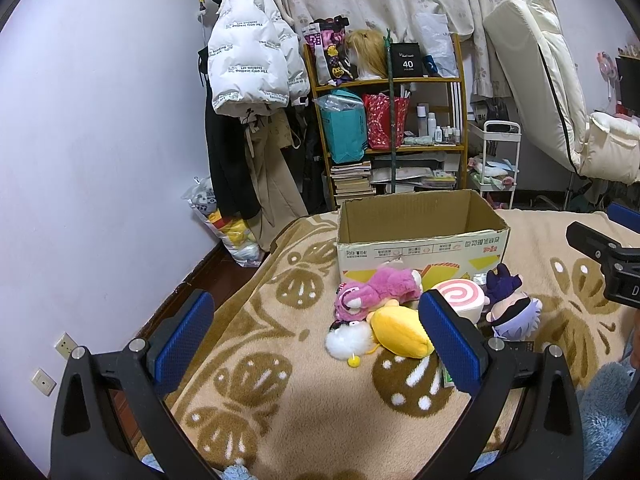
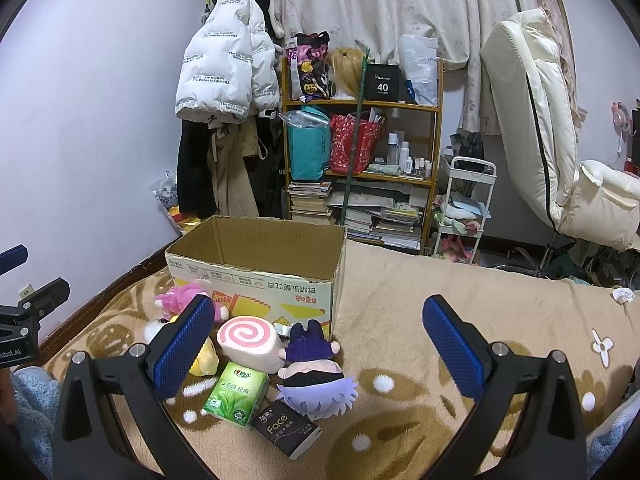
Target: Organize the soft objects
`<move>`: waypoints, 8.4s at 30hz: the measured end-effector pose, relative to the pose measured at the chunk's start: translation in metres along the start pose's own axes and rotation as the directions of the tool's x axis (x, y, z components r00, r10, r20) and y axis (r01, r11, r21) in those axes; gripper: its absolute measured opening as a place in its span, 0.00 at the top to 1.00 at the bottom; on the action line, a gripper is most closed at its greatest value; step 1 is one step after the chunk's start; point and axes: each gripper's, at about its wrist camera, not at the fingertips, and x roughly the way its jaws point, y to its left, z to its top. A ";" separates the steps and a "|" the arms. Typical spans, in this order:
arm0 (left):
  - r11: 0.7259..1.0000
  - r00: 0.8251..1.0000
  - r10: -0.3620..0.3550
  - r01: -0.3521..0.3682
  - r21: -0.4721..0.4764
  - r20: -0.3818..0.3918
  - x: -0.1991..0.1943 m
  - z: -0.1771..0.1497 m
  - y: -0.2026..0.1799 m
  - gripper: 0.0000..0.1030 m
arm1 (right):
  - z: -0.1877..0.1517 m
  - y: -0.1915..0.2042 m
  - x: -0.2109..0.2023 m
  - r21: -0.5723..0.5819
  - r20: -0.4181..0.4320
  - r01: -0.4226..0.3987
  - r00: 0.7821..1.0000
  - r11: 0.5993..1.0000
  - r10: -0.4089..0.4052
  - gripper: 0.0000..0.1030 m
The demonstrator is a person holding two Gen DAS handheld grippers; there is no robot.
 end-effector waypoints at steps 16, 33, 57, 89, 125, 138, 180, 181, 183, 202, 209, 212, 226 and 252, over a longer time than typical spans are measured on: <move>1.000 1.000 -0.003 0.003 0.007 -0.003 0.003 -0.009 -0.003 0.02 | 0.000 0.000 0.001 -0.001 -0.002 -0.001 1.000 1.000 0.001 0.00; 1.000 1.000 -0.002 0.003 0.020 -0.012 0.005 -0.013 -0.002 0.02 | 0.001 0.000 0.000 0.000 -0.005 -0.001 1.000 1.000 0.001 0.00; 0.994 0.992 -0.054 0.065 0.088 -0.116 0.031 0.007 -0.019 0.02 | -0.021 -0.007 0.029 0.025 -0.064 0.000 0.998 1.000 0.002 0.00; 0.989 0.963 -0.113 0.133 0.066 -0.245 0.116 0.012 -0.058 0.02 | -0.022 -0.024 0.103 0.093 -0.288 -0.006 0.957 0.996 0.033 0.00; 0.978 0.877 -0.160 0.204 0.049 -0.453 0.179 -0.033 -0.076 0.02 | -0.060 -0.022 0.168 0.129 -0.602 -0.045 0.790 0.991 0.115 0.00; 0.974 0.871 -0.180 0.222 0.039 -0.457 0.180 -0.035 -0.075 0.02 | -0.070 -0.028 0.181 0.145 -0.638 -0.048 0.759 0.988 0.130 0.00; 0.945 0.801 -0.296 0.325 -0.037 -0.521 0.161 -0.049 -0.073 0.55 | -0.080 -0.003 0.165 0.104 -0.585 -0.085 0.801 0.991 0.130 0.34; 0.946 0.803 -0.293 0.321 -0.038 -0.518 0.160 -0.048 -0.071 0.55 | -0.079 -0.005 0.161 0.104 -0.577 -0.087 0.806 0.991 0.131 0.34; 0.948 0.810 -0.292 0.314 -0.045 -0.509 0.156 -0.046 -0.068 0.55 | -0.070 -0.013 0.151 0.111 -0.563 -0.091 0.815 0.990 0.138 0.34; 0.989 0.980 -0.143 0.145 0.002 -0.137 0.072 0.001 -0.027 0.55 | -0.018 -0.013 0.058 0.081 -0.246 -0.102 0.962 0.991 0.119 0.34; 0.993 0.993 -0.118 0.118 0.005 0.000 0.051 0.014 -0.019 0.55 | 0.003 -0.019 0.052 0.090 -0.165 -0.101 0.980 0.991 0.115 0.34; 0.991 0.991 -0.130 0.130 0.005 0.023 0.048 0.020 -0.017 0.55 | 0.010 -0.024 0.051 0.106 -0.135 -0.109 0.983 0.988 0.123 0.34; 0.992 0.983 -0.127 0.126 0.023 0.129 0.057 0.059 -0.014 0.55 | 0.036 -0.033 0.078 0.151 -0.087 -0.152 0.982 0.977 0.167 0.34; 0.978 0.981 -0.192 0.190 0.085 0.016 0.153 0.084 -0.036 0.54 | 0.067 -0.035 0.147 0.102 -0.111 -0.172 0.977 0.980 0.183 0.34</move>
